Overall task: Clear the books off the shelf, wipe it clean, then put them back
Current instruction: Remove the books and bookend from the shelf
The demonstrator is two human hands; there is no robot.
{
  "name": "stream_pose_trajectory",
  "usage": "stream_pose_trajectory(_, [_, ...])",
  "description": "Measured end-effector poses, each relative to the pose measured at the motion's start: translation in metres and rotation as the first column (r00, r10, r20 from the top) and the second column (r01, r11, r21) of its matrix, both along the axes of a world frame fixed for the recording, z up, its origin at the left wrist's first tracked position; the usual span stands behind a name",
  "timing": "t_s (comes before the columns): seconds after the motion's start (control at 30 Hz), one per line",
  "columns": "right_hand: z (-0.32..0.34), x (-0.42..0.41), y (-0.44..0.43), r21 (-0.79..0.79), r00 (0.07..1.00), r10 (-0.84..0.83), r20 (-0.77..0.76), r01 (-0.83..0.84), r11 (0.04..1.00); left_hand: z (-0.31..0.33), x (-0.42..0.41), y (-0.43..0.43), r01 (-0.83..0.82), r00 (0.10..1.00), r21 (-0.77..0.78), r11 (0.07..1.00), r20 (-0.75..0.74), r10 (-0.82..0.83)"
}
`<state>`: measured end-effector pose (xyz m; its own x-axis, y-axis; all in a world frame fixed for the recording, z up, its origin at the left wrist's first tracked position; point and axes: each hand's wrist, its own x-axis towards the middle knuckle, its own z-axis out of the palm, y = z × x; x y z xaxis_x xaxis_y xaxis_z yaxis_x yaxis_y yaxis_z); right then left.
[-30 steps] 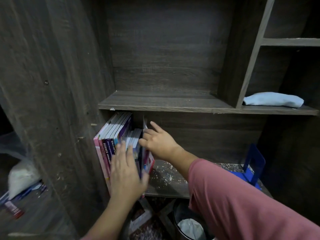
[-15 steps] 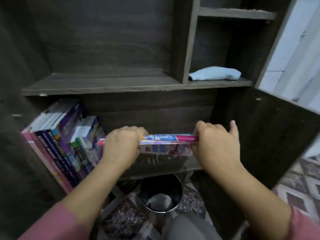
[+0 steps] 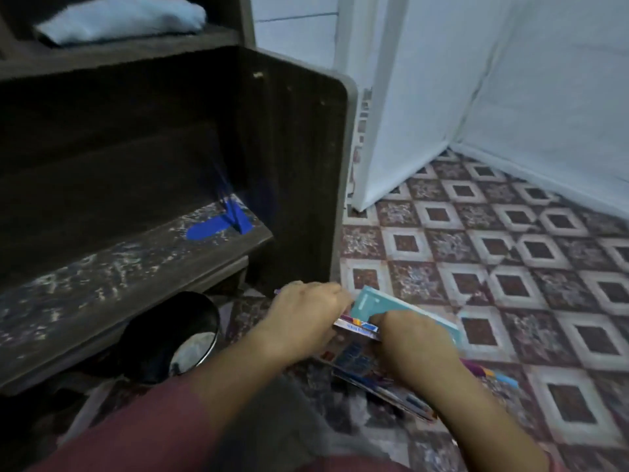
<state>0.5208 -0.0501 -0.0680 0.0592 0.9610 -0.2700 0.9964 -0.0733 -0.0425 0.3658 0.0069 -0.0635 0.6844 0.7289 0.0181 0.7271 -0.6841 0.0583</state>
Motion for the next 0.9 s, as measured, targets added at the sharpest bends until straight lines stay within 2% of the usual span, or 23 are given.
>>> stream_pose_trajectory(0.13, [-0.019,0.039,0.007,-0.02,0.997,-0.067,0.044,0.068,0.997,-0.032,0.029,0.018,0.016,0.998,-0.165,0.986,0.059,-0.006])
stream_pose_trajectory(0.23, [-0.026,0.059,0.022,0.019,0.986,-0.116,0.121,0.115,0.993,-0.047,0.039,0.032,-0.027,0.994,-0.194,0.981,0.095,0.046])
stream_pose_trajectory(0.33, [-0.042,0.076,0.037,0.196,0.965,-0.203,0.165,0.17,0.966,-0.056,0.05,0.041,-0.046,0.99,-0.206,0.978,0.122,0.072])
stream_pose_trajectory(0.47, [-0.104,0.094,0.048,0.393,0.96,-0.263,0.095,0.207,0.896,-0.073,0.067,0.048,-0.048,0.997,-0.204,0.978,0.055,0.061])
stream_pose_trajectory(0.53, [-0.143,0.098,0.046,0.319,0.963,-0.249,0.105,0.205,0.925,-0.086,0.072,0.047,-0.065,0.998,-0.258,0.964,-0.01,0.065])
stream_pose_trajectory(0.63, [-0.199,0.097,0.031,0.026,0.979,-0.173,0.106,0.171,0.985,-0.101,0.07,0.041,-0.08,0.993,-0.309,0.948,-0.103,0.05])
stream_pose_trajectory(0.73, [-0.239,0.089,0.008,-0.218,0.993,-0.115,0.031,0.119,0.969,-0.11,0.056,0.041,-0.117,0.987,-0.352,0.929,-0.142,0.07])
stream_pose_trajectory(0.9, [-0.245,0.081,0.002,-0.288,0.993,-0.122,-0.004,0.115,0.951,-0.113,0.034,0.046,-0.209,0.97,-0.354,0.912,-0.192,0.148])
